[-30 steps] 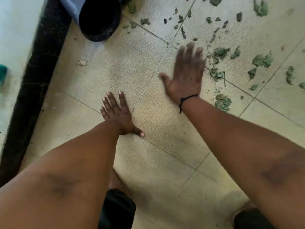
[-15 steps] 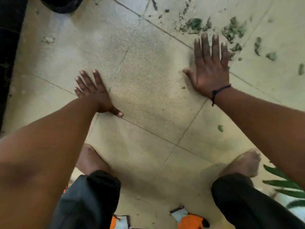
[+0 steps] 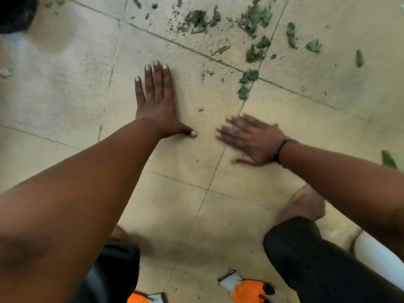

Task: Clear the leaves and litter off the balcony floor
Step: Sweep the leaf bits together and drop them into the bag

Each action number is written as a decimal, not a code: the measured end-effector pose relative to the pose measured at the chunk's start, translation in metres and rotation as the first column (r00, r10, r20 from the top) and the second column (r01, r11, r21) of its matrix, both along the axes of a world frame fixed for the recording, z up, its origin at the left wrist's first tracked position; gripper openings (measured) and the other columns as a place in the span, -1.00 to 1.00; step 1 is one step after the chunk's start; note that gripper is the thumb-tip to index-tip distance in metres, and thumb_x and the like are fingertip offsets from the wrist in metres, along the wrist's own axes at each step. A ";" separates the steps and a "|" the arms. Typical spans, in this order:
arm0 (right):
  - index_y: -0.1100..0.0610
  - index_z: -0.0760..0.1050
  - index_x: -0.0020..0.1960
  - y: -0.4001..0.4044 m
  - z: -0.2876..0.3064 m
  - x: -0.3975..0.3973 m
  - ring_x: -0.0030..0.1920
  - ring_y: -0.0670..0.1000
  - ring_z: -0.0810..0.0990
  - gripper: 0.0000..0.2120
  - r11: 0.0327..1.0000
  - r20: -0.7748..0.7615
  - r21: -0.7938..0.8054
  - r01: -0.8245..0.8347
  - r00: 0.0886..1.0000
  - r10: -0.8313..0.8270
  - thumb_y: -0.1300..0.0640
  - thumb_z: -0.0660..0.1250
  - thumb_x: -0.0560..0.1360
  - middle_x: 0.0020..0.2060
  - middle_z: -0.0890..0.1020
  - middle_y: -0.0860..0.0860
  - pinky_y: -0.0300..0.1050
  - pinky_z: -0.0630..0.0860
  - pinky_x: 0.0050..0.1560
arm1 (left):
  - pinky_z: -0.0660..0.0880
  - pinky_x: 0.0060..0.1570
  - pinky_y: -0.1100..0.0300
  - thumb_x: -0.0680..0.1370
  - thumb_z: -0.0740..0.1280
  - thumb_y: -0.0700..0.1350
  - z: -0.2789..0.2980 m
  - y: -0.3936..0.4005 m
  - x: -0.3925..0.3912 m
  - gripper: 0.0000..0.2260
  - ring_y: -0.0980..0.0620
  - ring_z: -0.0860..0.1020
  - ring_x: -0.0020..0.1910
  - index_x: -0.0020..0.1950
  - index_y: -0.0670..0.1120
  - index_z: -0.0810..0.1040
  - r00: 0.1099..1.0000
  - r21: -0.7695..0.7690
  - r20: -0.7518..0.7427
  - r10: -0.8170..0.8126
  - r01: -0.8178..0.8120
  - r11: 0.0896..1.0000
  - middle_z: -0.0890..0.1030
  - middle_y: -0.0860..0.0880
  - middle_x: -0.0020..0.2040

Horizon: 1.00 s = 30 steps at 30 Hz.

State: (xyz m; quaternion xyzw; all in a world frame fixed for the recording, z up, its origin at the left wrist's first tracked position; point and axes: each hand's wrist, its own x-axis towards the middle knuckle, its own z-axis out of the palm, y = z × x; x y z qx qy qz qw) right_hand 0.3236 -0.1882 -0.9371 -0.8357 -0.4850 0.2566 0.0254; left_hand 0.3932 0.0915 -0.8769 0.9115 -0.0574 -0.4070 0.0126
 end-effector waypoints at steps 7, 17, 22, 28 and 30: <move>0.17 -0.03 0.59 -0.044 0.038 0.144 0.56 0.20 0.01 -0.21 0.968 0.181 -0.133 0.215 0.965 -0.189 -0.35 -0.21 0.58 0.56 0.09 0.16 0.07 -0.11 0.53 | -0.45 0.36 -0.21 0.05 0.53 0.44 -0.003 -0.032 0.037 0.54 -0.29 -0.57 0.40 0.40 -0.15 -0.64 0.968 0.144 -0.222 0.114 -0.083 0.986 -0.63 -0.23 0.40; 0.11 -0.17 0.60 -0.021 0.202 -0.042 0.56 0.11 -0.29 -0.34 0.642 -0.314 -0.405 0.652 0.560 -0.767 -0.19 -0.11 0.64 0.58 -0.23 0.06 0.09 -0.34 0.52 | 0.08 0.52 0.01 0.59 0.22 0.25 0.146 -0.079 -0.023 -0.23 -0.10 -0.01 0.60 0.63 -0.09 -0.03 0.965 -0.038 -0.251 0.070 -0.082 0.996 -0.10 -0.11 0.63; 0.09 0.01 0.60 -0.012 0.239 -0.057 0.57 0.14 -0.17 -0.31 0.656 -0.323 -0.357 0.665 0.571 -0.755 -0.23 -0.12 0.56 0.59 -0.08 0.11 0.02 -0.39 0.44 | -0.03 0.54 0.04 0.61 0.16 0.26 0.199 -0.089 -0.047 -0.27 -0.07 -0.08 0.60 0.63 -0.04 -0.06 0.947 -0.045 -0.307 0.098 -0.117 0.992 -0.10 -0.06 0.63; 0.14 0.28 0.52 0.040 0.186 0.003 0.52 0.27 0.17 -0.35 0.573 -0.098 -0.325 0.752 0.576 -0.811 -0.14 0.30 0.53 0.53 0.21 0.20 0.21 0.06 0.49 | -0.15 0.53 0.04 0.61 0.14 0.25 0.202 -0.048 0.015 -0.28 -0.05 -0.26 0.58 0.62 0.02 -0.13 0.973 -0.144 -0.211 0.088 -0.120 0.982 -0.18 -0.03 0.62; 0.15 0.13 0.57 0.075 0.159 0.018 0.55 0.28 0.05 -0.33 0.669 -0.117 -0.317 0.673 0.672 -0.731 -0.12 0.24 0.58 0.56 0.08 0.19 0.23 -0.14 0.48 | -0.18 0.51 0.09 0.61 0.14 0.25 0.217 -0.014 0.037 -0.29 -0.03 -0.24 0.58 0.62 0.02 -0.11 0.993 -0.176 -0.101 0.057 -0.074 0.982 -0.17 -0.01 0.62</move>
